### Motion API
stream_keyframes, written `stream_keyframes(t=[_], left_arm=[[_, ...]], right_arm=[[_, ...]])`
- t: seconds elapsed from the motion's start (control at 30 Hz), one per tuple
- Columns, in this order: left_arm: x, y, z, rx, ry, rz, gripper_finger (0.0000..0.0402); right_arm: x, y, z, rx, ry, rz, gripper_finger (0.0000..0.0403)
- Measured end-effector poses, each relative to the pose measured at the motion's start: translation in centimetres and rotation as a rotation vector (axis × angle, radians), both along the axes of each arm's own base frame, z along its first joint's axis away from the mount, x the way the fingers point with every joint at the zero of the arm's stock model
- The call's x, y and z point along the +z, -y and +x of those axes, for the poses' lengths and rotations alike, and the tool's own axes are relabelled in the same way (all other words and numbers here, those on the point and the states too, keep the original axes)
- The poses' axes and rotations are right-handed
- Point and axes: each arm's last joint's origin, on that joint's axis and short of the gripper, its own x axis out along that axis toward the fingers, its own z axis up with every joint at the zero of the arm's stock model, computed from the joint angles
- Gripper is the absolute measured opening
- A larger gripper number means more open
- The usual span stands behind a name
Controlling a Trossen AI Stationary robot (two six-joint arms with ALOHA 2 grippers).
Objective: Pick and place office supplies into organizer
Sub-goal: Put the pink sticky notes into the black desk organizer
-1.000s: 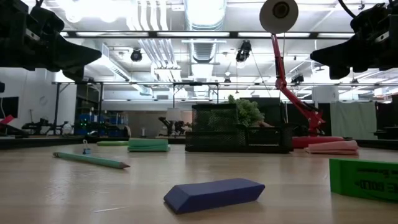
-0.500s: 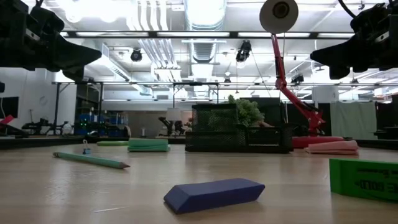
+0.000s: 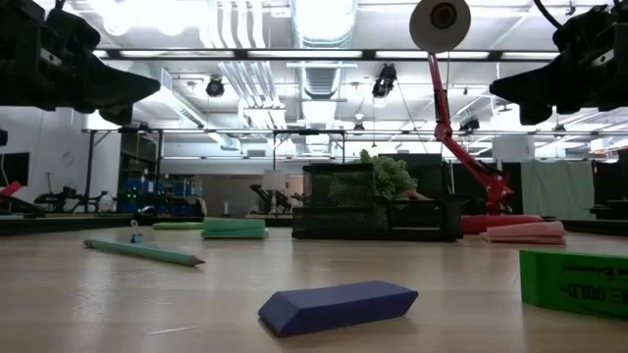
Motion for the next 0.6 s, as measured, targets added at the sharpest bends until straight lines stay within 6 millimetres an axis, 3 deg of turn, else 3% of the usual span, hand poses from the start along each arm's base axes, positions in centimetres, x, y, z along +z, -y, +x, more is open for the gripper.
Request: stream_keyframes(t=[0.43, 0.6], left_arm=[[0.0, 0.0, 0.0, 0.0, -0.001, 0.002, 0.0], [0.0, 0.0, 0.0, 0.0, -0.001, 0.002, 0.0]], right_arm=[[0.1, 0.0, 0.0, 0.0, 0.005, -0.008, 0.0028], [1.1, 0.0, -0.1, -0.001, 0.117, -0.003, 0.0028]])
